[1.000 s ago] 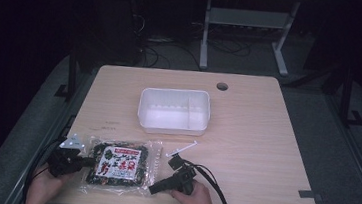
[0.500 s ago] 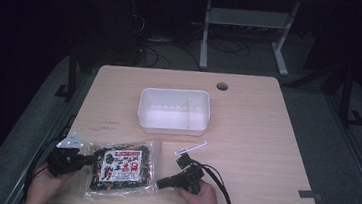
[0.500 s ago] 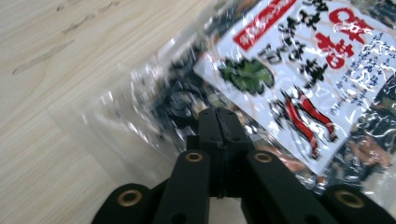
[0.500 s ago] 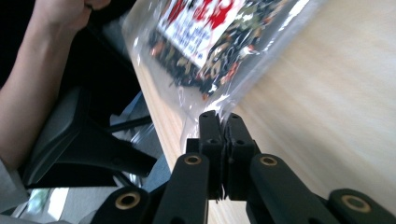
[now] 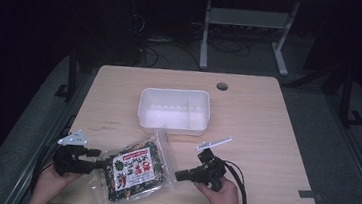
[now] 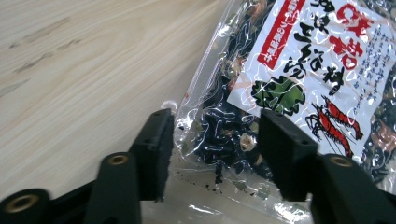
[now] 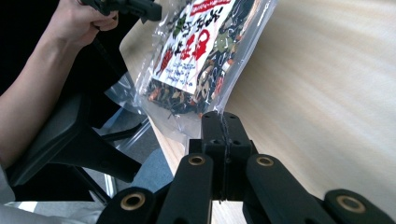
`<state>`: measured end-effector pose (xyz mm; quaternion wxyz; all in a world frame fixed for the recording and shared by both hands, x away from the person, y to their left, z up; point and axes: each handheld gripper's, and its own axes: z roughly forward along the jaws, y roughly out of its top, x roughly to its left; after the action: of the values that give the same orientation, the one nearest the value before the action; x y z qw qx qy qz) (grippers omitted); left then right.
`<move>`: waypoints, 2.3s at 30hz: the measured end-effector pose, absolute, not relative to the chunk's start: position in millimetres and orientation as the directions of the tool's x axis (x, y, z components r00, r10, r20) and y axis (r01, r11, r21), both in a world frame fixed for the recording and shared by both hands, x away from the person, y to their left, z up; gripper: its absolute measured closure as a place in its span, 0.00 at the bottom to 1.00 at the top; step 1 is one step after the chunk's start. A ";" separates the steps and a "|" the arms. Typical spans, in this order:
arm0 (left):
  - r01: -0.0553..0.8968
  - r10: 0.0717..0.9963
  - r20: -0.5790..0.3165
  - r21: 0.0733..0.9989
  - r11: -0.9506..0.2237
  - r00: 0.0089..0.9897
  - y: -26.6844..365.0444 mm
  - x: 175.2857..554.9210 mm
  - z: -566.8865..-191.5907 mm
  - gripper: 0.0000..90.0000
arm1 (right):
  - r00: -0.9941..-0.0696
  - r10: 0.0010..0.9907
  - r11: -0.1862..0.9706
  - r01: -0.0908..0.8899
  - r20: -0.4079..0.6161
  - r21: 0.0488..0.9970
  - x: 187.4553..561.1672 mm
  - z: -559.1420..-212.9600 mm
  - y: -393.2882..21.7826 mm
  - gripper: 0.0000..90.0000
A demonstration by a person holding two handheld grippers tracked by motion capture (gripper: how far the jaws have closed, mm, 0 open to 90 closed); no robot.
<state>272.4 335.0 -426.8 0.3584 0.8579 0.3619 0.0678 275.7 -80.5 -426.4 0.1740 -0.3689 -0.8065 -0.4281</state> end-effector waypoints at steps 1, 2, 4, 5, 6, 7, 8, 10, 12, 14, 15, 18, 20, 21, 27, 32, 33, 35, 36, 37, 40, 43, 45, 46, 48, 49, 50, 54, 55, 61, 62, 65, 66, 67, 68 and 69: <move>0.572 0.669 -0.143 0.664 -0.481 0.729 335.0 272.4 -426.8 0.45 | -0.676 0.444 0.364 0.736 0.588 0.571 276.0 -423.3 -82.9 1.00; 0.565 0.652 -0.155 0.668 -0.484 0.742 331.0 274.7 -425.8 0.42 | -0.683 0.438 0.369 0.730 0.585 0.576 276.6 -419.8 -85.3 1.00; 0.561 0.642 -0.165 0.673 -0.482 0.749 328.1 276.3 -424.7 0.39 | -0.707 0.421 0.385 0.707 0.569 0.593 278.7 -411.0 -90.2 1.00; 0.557 0.636 -0.167 0.676 -0.482 0.753 326.3 277.2 -423.9 0.38 | -0.714 0.417 0.390 0.700 0.562 0.599 279.4 -407.6 -91.8 1.00; 0.548 0.616 -0.177 0.678 -0.489 0.768 321.2 280.6 -422.0 0.37 | -0.723 0.412 0.397 0.691 0.555 0.605 280.4 -403.0 -93.5 1.00; 0.546 0.607 -0.183 0.679 -0.491 0.773 318.7 282.5 -421.1 0.37 | -0.732 0.411 0.405 0.680 0.543 0.611 281.5 -398.3 -95.1 1.00; 0.544 0.601 -0.188 0.682 -0.489 0.777 316.2 284.4 -420.3 0.36 | -0.740 0.412 0.413 0.672 0.531 0.615 282.6 -393.6 -96.6 1.00; 0.537 0.593 -0.192 0.691 -0.484 0.782 312.1 287.5 -418.0 0.33 | -0.756 0.411 0.427 0.653 0.509 0.625 285.4 -384.8 -99.8 1.00; 0.533 0.583 -0.201 0.696 -0.481 0.787 310.4 289.1 -417.0 0.32 | -0.763 0.412 0.433 0.645 0.498 0.630 287.0 -380.9 -101.4 1.00; 0.528 0.564 -0.215 0.700 -0.481 0.798 306.7 292.5 -415.4 0.29 | -0.775 0.415 0.443 0.629 0.476 0.638 290.9 -373.1 -105.1 1.00; 0.530 0.552 -0.231 0.703 -0.474 0.801 304.0 295.0 -414.9 0.29 | -0.785 0.416 0.451 0.616 0.458 0.646 293.9 -366.4 -107.9 1.00; 0.527 0.539 -0.240 0.703 -0.477 0.807 297.3 300.4 -413.8 0.26 | -0.793 0.418 0.461 0.605 0.442 0.649 296.2 -360.6 -109.7 1.00; 0.524 0.527 -0.244 0.700 -0.486 0.814 290.2 306.4 -414.2 0.26 | -0.806 0.416 0.474 0.587 0.420 0.656 299.0 -350.9 -113.1 1.00; 0.524 0.521 -0.249 0.698 -0.488 0.817 288.2 308.7 -414.7 0.25 | -0.809 0.414 0.478 0.584 0.418 0.657 299.7 -347.7 -114.5 1.00; 0.523 0.487 -0.277 0.692 -0.497 0.828 273.3 319.6 -414.9 0.24 | -0.821 0.405 0.488 0.567 0.403 0.663 305.7 -333.1 -121.3 1.00; 0.517 0.422 -0.322 0.682 -0.517 0.848 258.3 326.4 -414.9 0.31 | -0.831 0.398 0.490 0.551 0.389 0.675 310.2 -321.2 -124.2 1.00; 0.517 0.422 -0.322 0.682 -0.517 0.848 258.3 326.4 -414.9 0.33 | -0.830 0.403 0.489 0.552 0.386 0.676 310.7 -318.8 -124.6 1.00; 0.520 0.406 -0.340 0.677 -0.520 0.848 254.3 328.9 -415.6 0.36 | -0.836 0.409 0.488 0.539 0.365 0.687 312.1 -314.0 -126.6 1.00; 0.522 0.397 -0.349 0.676 -0.521 0.849 252.8 329.9 -415.9 0.36 | -0.836 0.409 0.488 0.539 0.365 0.687 312.1 -314.0 -126.6 1.00; 0.518 0.392 -0.349 0.680 -0.519 0.851 251.8 330.5 -415.6 0.38 | -0.837 0.415 0.485 0.535 0.357 0.692 312.8 -311.3 -128.1 1.00; 0.498 0.371 -0.343 0.702 -0.509 0.863 247.8 329.7 -412.8 0.48 | -0.835 0.426 0.463 0.531 0.347 0.709 316.5 -302.7 -134.5 1.00; 0.483 0.361 -0.332 0.711 -0.511 0.871 244.6 328.4 -411.6 0.53 | -0.835 0.430 0.453 0.528 0.343 0.718 318.0 -299.0 -137.1 1.00; 0.457 0.352 -0.306 0.723 -0.518 0.884 239.7 326.0 -410.2 0.58 | -0.834 0.441 0.445 0.525 0.333 0.726 319.7 -295.0 -139.5 1.00; 0.454 0.348 -0.307 0.725 -0.518 0.886 238.0 325.2 -410.2 0.60 | -0.833 0.445 0.444 0.523 0.328 0.728 320.3 -294.2 -140.3 1.00; 0.451 0.343 -0.307 0.726 -0.519 0.888 236.1 324.3 -410.3 0.64 | -0.832 0.455 0.443 0.522 0.319 0.729 321.8 -293.3 -142.2 1.00; 0.446 0.335 -0.306 0.726 -0.523 0.891 234.5 323.4 -410.2 0.66 | -0.829 0.460 0.438 0.524 0.319 0.730 322.8 -293.2 -143.6 1.00; 0.440 0.328 -0.304 0.729 -0.524 0.894 233.0 322.4 -410.2 0.68 | -0.825 0.466 0.433 0.527 0.319 0.731 323.7 -292.9 -145.2 1.00; 0.416 0.295 -0.299 0.739 -0.530 0.907 227.6 318.6 -409.1 0.74 | -0.815 0.479 0.415 0.536 0.325 0.735 327.1 -292.9 -150.0 1.00; 0.406 0.280 -0.299 0.744 -0.531 0.912 225.6 317.1 -408.9 0.76 | -0.811 0.485 0.406 0.539 0.326 0.738 329.4 -293.1 -152.6 1.00; 0.391 0.271 -0.285 0.743 -0.544 0.919 222.2 314.3 -409.5 0.80 | -0.806 0.488 0.390 0.545 0.335 0.742 334.9 -294.5 -155.9 0.99; 0.388 0.272 -0.281 0.743 -0.546 0.920 222.5 314.1 -409.6 0.80 | -0.807 0.485 0.389 0.544 0.337 0.743 335.8 -294.9 -156.0 0.99; 0.383 0.271 -0.276 0.745 -0.546 0.922 222.9 313.3 -409.9 0.81 | -0.807 0.479 0.384 0.546 0.344 0.744 336.9 -295.4 -156.2 0.98; 0.381 0.270 -0.273 0.745 -0.548 0.923 223.1 313.2 -410.0 0.81 | -0.806 0.478 0.380 0.548 0.349 0.745 337.9 -295.8 -156.5 0.94; 0.377 0.272 -0.266 0.744 -0.552 0.925 223.1 312.6 -410.0 0.81 | -0.808 0.476 0.381 0.546 0.347 0.747 338.4 -296.1 -156.5 0.90; 0.376 0.274 -0.263 0.743 -0.554 0.925 222.9 312.2 -409.9 0.81 | -0.808 0.477 0.379 0.545 0.347 0.748 338.7 -296.3 -156.4 0.85; 0.374 0.275 -0.260 0.742 -0.556 0.926 222.9 311.9 -409.8 0.80 | -0.807 0.476 0.380 0.547 0.350 0.746 339.0 -296.7 -156.1 0.82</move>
<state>311.9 222.9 -409.8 0.4335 0.8802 0.1844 -0.0570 339.0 -156.1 -296.7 0.0383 -0.3083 -0.8297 -0.4638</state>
